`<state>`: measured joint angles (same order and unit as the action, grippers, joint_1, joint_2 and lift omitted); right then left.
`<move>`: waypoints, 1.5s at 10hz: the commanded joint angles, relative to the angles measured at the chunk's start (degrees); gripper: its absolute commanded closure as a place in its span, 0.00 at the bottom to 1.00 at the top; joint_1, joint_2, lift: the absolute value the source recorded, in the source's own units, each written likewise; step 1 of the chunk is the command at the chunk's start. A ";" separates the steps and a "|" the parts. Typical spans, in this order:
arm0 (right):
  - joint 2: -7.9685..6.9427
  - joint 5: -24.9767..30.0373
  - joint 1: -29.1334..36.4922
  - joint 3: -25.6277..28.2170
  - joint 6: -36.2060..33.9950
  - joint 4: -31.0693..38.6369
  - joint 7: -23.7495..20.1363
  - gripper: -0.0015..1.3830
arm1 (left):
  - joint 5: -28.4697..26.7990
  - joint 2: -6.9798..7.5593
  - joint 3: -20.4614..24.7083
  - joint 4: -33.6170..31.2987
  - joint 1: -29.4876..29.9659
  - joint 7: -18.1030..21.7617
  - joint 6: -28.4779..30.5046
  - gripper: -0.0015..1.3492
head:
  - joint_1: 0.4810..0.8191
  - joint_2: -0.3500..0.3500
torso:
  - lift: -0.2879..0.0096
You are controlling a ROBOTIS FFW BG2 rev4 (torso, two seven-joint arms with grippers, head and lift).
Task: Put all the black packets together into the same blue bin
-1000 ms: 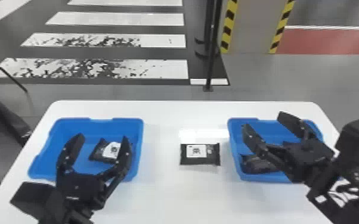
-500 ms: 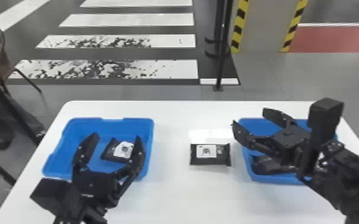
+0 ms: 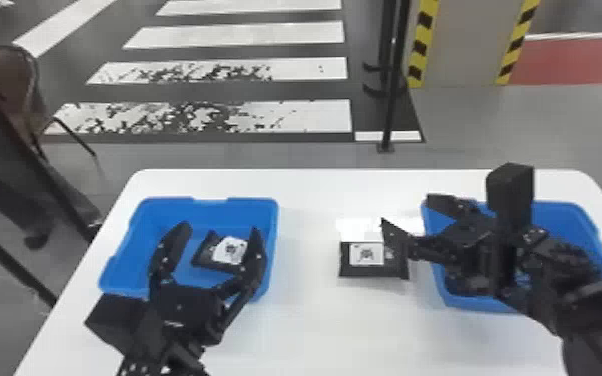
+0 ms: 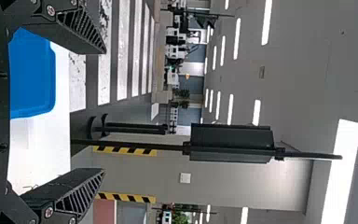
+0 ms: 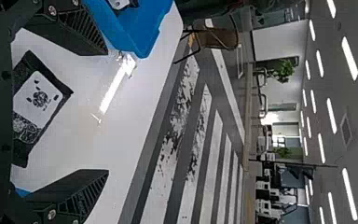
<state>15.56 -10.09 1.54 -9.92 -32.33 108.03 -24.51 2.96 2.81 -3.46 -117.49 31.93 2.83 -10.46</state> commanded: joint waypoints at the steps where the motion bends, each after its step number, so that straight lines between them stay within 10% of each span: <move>1: 0.61 -2.02 -2.81 -2.19 0.13 -6.43 -0.37 0.09 | 0.24 0.00 -0.20 0.28 -0.15 0.07 0.89 0.10 | 0.63 0.63 | 0.60; 13: 2.19 -3.51 -23.90 -19.10 -1.42 -35.26 -7.31 0.09 | 1.38 -0.09 -0.88 2.25 -1.98 0.60 1.73 0.10 | 0.63 0.67 | 0.60; 15: 2.10 -3.16 -25.59 -20.47 -3.39 -36.67 -7.84 0.37 | 1.38 -0.09 -1.00 2.39 -2.12 0.60 1.45 0.10 | 0.63 0.66 | 0.60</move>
<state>17.72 -13.26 -23.64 -30.18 -35.23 71.87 -32.24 4.34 2.77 -4.39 -115.11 29.87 3.43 -8.89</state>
